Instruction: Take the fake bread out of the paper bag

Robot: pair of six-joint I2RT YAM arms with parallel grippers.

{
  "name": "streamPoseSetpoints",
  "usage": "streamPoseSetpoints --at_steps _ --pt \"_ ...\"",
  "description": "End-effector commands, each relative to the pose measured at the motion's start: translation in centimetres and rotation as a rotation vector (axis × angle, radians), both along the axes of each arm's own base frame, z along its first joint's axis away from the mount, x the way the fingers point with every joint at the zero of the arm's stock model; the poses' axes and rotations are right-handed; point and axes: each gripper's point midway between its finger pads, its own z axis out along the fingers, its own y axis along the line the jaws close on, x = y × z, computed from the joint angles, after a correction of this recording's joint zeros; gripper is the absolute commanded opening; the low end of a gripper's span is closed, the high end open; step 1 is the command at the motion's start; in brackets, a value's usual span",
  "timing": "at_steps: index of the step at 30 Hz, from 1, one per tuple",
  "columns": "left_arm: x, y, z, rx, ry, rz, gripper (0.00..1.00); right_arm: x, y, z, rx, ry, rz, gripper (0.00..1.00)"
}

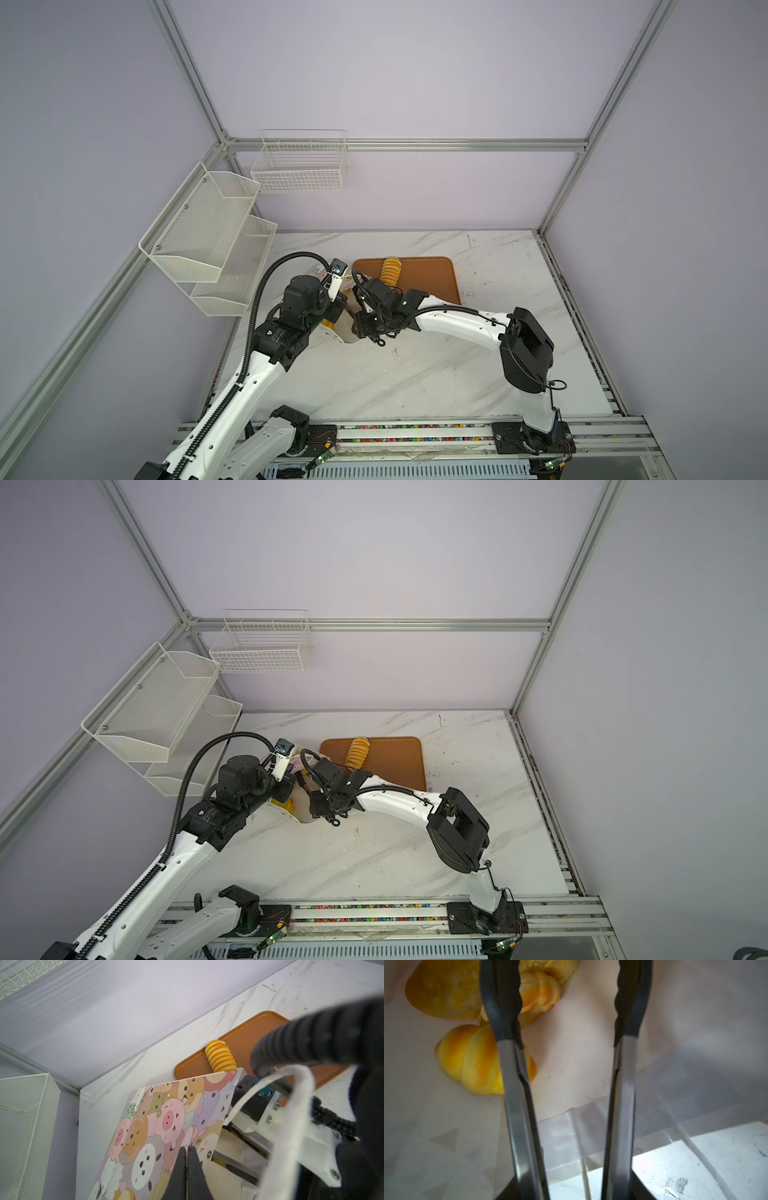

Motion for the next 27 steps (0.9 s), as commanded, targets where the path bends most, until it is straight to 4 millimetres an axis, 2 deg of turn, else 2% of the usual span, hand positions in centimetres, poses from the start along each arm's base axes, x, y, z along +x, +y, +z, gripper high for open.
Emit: streamPoseSetpoints --at_steps 1,6,15,27 --pt "0.3 -0.4 6.2 -0.106 -0.121 0.000 0.00 -0.7 1.7 1.4 0.078 0.027 0.037 0.53" --pt "0.7 -0.2 6.1 -0.117 -0.119 0.025 0.00 -1.9 3.0 3.0 0.234 0.147 -0.004 0.52" --pt "1.0 0.1 6.2 -0.154 -0.144 0.058 0.00 -2.4 3.6 5.4 0.468 0.315 -0.143 0.49" --pt "0.6 -0.5 5.9 -0.192 -0.140 0.034 0.00 0.4 3.3 6.9 0.665 0.454 -0.319 0.50"
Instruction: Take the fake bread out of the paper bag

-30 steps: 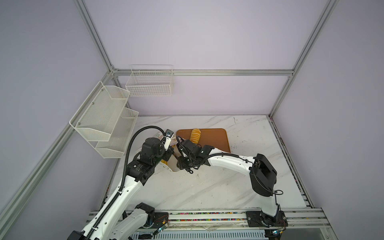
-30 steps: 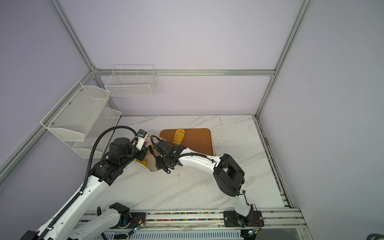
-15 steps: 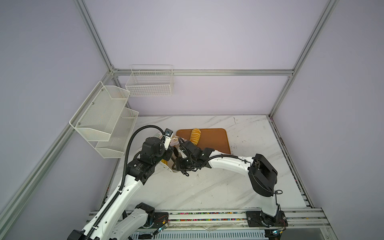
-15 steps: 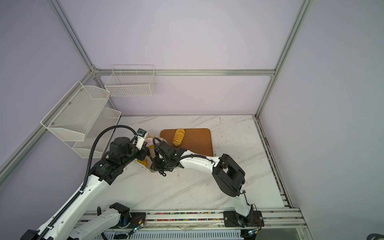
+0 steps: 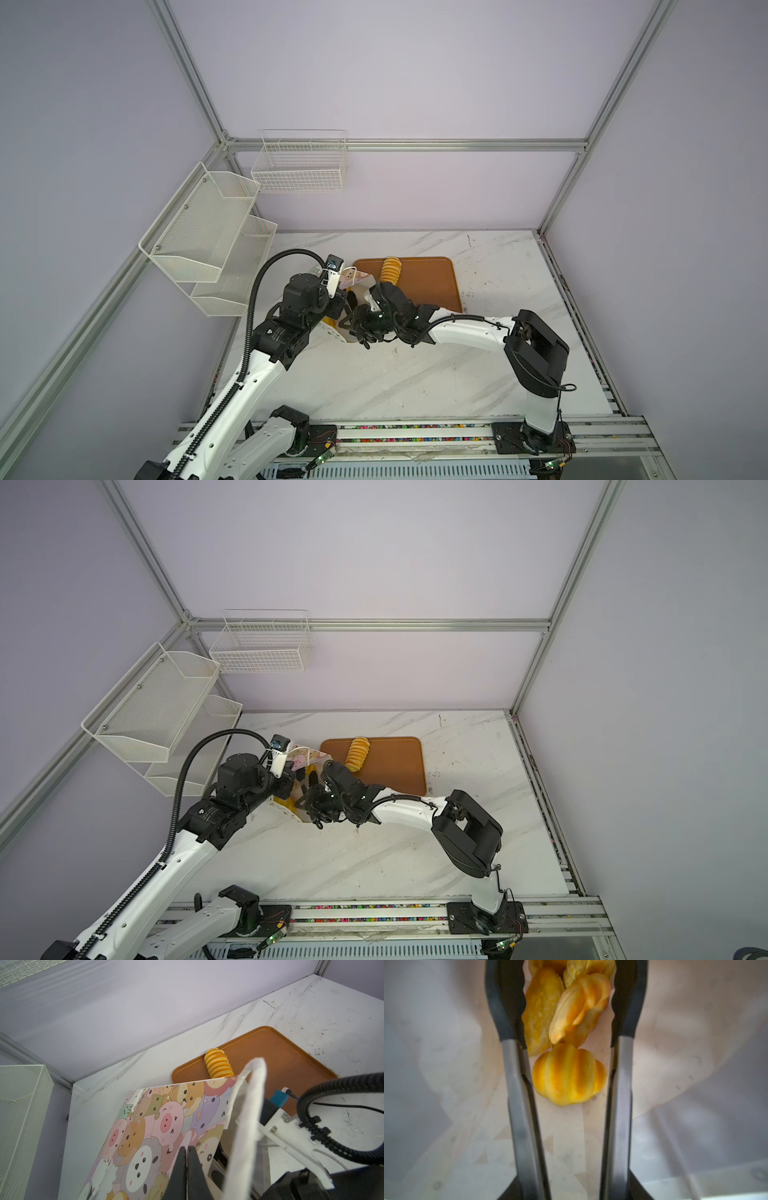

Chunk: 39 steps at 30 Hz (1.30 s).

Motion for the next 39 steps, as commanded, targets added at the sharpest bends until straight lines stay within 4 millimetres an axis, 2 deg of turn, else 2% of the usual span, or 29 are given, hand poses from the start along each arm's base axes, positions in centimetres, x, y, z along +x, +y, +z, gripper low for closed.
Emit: streamPoseSetpoints --at_steps 1,17,24,33,39 --pt "0.1 -0.3 5.3 -0.099 -0.139 -0.002 0.00 1.3 0.2 3.8 0.154 0.055 -0.077 0.50" --pt "0.0 -0.5 5.3 -0.099 -0.143 -0.018 0.00 1.4 1.7 4.0 0.322 0.256 -0.083 0.54" --pt "-0.4 -1.6 5.3 -0.082 -0.146 -0.096 0.00 0.9 1.7 2.7 0.347 0.356 -0.086 0.50" --pt "-1.1 -2.6 4.7 -0.026 -0.174 -0.192 0.00 0.8 1.6 2.0 0.337 0.391 -0.072 0.51" --pt "-1.7 -3.3 4.0 -0.011 -0.204 -0.258 0.00 1.7 1.8 2.1 0.349 0.389 -0.074 0.52"
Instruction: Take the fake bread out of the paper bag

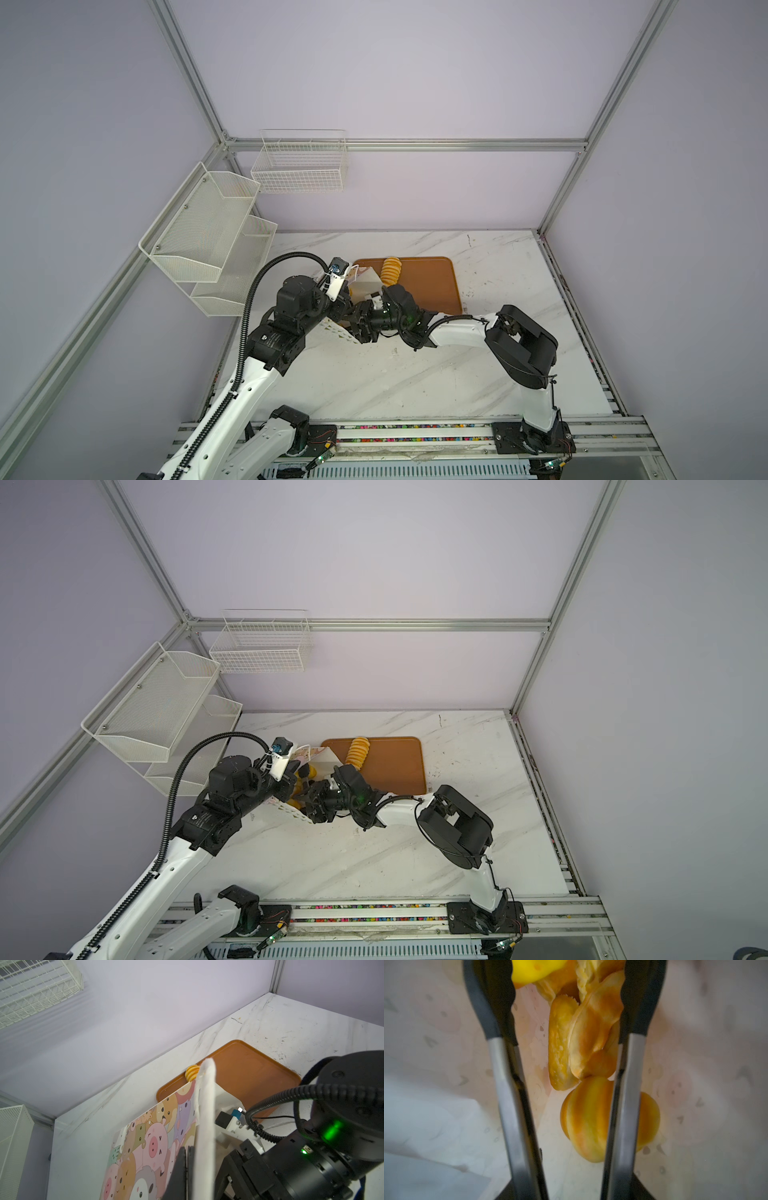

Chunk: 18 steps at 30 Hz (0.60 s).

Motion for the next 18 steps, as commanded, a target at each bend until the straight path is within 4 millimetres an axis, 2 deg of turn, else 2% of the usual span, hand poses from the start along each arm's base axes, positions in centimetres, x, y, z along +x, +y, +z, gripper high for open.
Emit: streamPoseSetpoints --at_steps 1,10,18 --pt "-0.4 -1.0 1.5 -0.016 -0.110 -0.077 0.00 1.3 0.5 1.8 0.071 0.076 -0.040 0.53" --pt "-0.8 -1.2 -0.3 0.019 -0.096 -0.109 0.00 2.7 0.4 2.4 0.089 0.058 -0.056 0.54" --pt "-1.0 -1.5 -0.4 0.023 -0.099 -0.131 0.00 3.4 1.7 1.1 0.079 0.067 -0.029 0.55"
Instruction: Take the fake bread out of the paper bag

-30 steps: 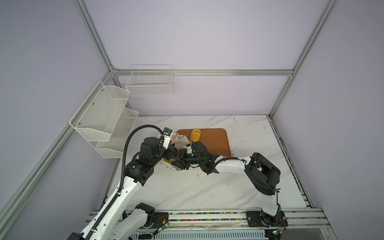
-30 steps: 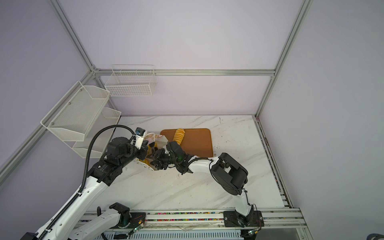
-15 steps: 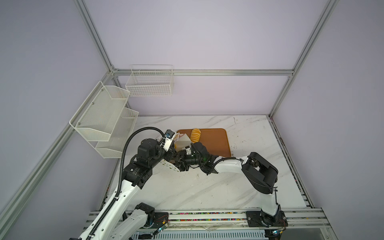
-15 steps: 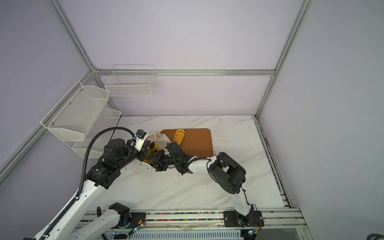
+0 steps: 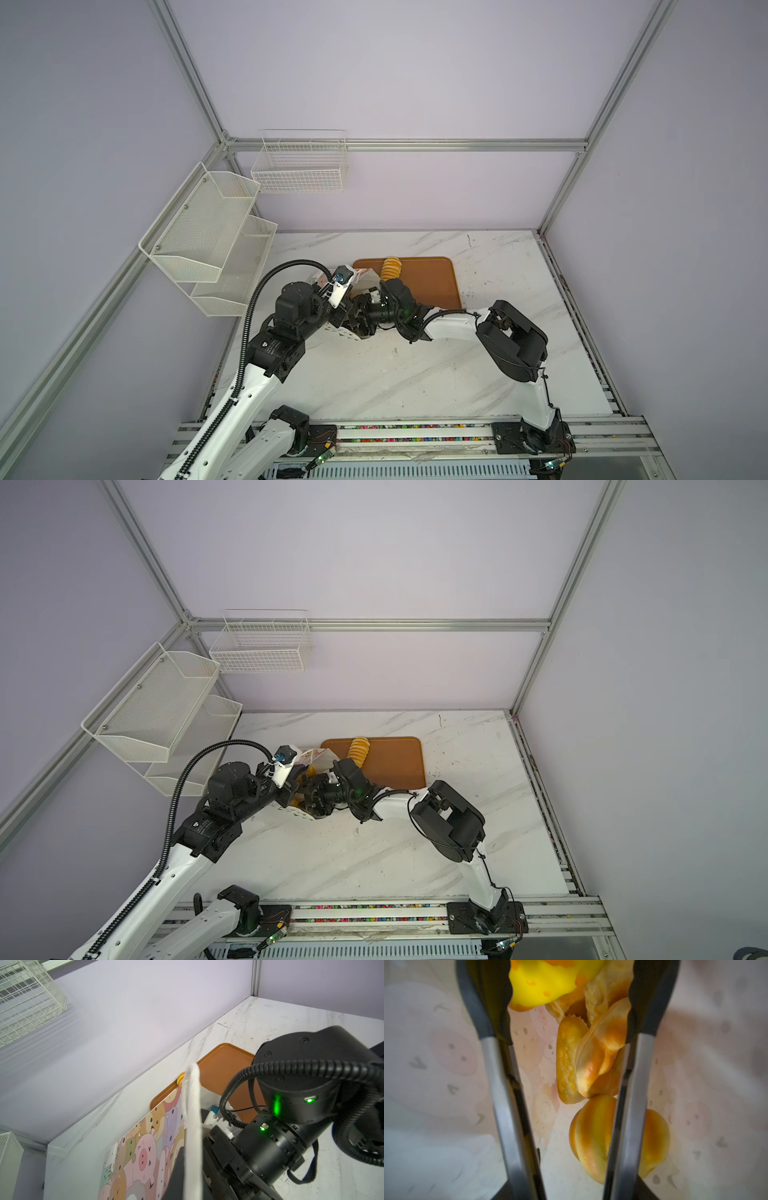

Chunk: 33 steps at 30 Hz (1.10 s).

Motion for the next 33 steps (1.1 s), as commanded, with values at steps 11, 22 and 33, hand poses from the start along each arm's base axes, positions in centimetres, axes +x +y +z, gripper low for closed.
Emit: streamPoseSetpoints --at_steps 11,22,33 --pt "-0.3 -0.1 -0.1 -0.001 -0.048 -0.023 0.00 1.7 1.1 1.6 0.023 0.006 -0.030 0.32" --pt "0.1 1.1 -0.2 0.025 -0.049 0.050 0.00 1.6 -1.3 3.1 -0.027 -0.071 -0.065 0.00" --pt "0.4 2.3 -0.3 0.037 -0.058 0.120 0.00 0.5 -4.3 3.5 -0.120 -0.137 -0.083 0.00"
